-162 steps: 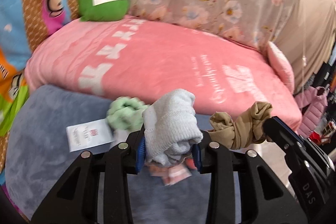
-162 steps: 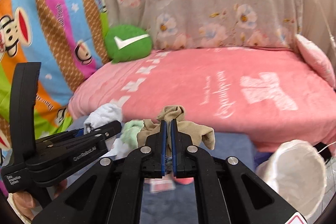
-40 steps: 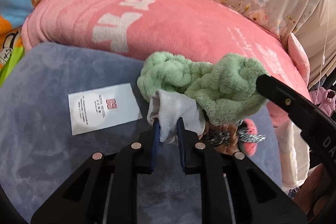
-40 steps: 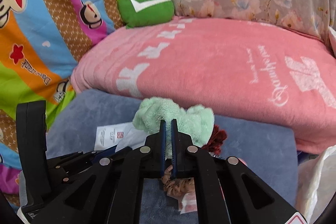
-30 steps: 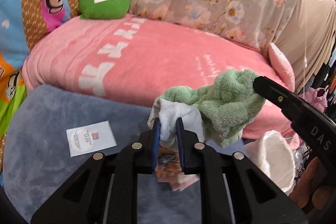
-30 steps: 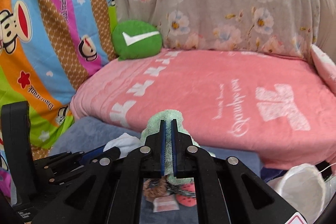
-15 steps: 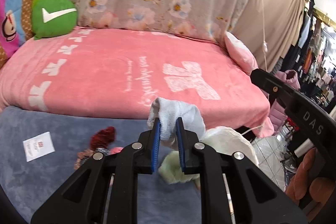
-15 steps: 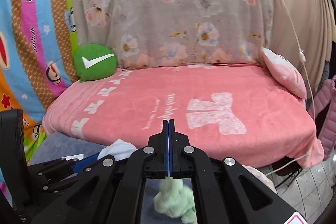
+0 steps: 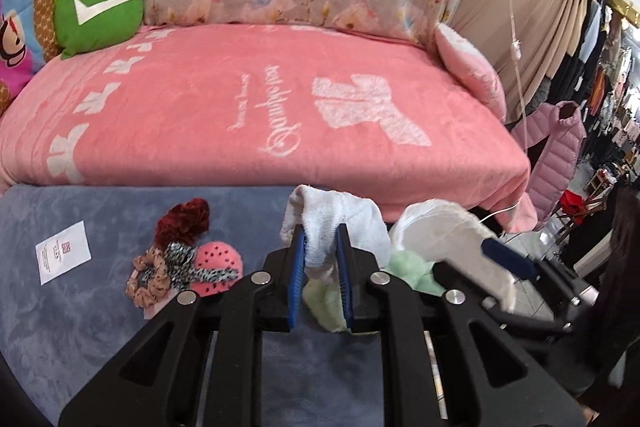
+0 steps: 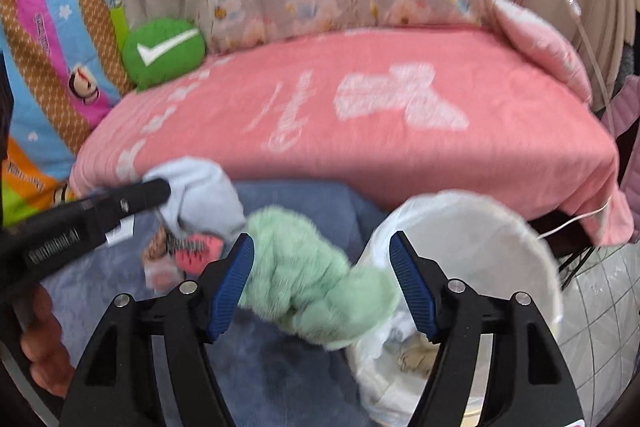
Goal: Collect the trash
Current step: 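Carry the white sock and green scrunchie over the bin and open both grippers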
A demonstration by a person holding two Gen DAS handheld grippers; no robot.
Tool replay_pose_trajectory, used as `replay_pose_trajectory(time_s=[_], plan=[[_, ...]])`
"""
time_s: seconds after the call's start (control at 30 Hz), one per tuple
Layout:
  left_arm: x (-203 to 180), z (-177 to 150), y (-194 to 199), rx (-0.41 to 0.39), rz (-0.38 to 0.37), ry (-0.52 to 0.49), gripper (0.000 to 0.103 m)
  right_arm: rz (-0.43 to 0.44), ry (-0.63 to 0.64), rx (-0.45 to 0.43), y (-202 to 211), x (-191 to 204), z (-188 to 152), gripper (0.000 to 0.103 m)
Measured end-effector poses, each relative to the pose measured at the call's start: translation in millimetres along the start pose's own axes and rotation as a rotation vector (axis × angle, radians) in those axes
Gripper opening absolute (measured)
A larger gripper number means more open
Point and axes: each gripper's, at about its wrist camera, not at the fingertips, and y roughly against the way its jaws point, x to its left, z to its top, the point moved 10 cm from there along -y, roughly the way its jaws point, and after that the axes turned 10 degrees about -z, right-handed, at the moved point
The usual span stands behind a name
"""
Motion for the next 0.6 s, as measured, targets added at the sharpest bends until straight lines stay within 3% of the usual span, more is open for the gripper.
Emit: replay_pose_trajectory(time_s=[0.17,0.2,0.23,0.3,0.33,0.6], plan=[[21,-14,-9,0.03,0.036,0.023,0.015,-0.013,0.046,0.091,-46,20,-32,0.072],[23,-16,-10,0.033,0.042,0.024,0.015,-0.024,0.054,0.098,-51,21,-35,0.066],[26,-17,-10,0.035,0.048,0.027,0.015,-0.042,0.065,0.098,-55,21,-36,0.044],[29,-18,-10,0.037,0.05,0.036,0.015,-0.035,0.058,0.099,-55,20,-32,0.016],[29,-19,-11,0.039,0.052,0.036,0.015,-0.013,0.034,0.095,-50,20,-27,0.01],[4,-12,-15,0.036,0.021,0.009,0.015,-0.037,-0.044,-0.057,6,-16,37,0.007]])
